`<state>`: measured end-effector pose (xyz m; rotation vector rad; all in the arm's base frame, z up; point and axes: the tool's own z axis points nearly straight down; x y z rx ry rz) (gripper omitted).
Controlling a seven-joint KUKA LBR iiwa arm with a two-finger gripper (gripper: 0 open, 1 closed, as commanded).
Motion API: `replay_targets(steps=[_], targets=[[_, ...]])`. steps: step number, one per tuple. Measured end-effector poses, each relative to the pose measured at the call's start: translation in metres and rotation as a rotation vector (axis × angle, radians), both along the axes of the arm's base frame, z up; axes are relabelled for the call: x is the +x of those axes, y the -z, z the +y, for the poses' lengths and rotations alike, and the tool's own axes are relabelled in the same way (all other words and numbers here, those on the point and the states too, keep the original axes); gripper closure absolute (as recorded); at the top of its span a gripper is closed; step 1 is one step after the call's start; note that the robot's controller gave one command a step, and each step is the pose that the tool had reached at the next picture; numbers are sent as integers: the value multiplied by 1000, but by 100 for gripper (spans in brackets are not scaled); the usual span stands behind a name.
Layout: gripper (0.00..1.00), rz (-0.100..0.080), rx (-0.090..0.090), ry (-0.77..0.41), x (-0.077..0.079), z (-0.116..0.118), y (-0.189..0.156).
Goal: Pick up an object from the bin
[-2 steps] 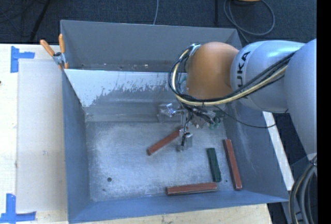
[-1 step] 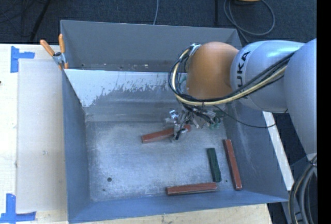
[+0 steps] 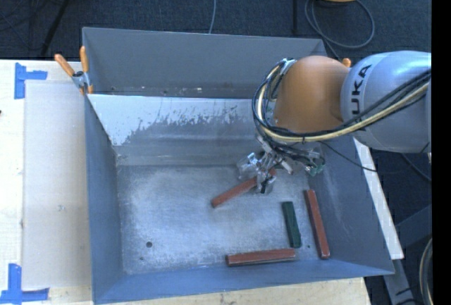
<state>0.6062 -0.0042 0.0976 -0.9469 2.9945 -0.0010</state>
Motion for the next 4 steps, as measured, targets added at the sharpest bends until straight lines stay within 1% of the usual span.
replay_targets(steps=[1,2,3,4], targets=[[0,1,2,2,0,1,1],[0,2,2,-112,6,15,29],[100,1,2,-109,7,14,28],[100,-9,0,-64,5,0,-118]])
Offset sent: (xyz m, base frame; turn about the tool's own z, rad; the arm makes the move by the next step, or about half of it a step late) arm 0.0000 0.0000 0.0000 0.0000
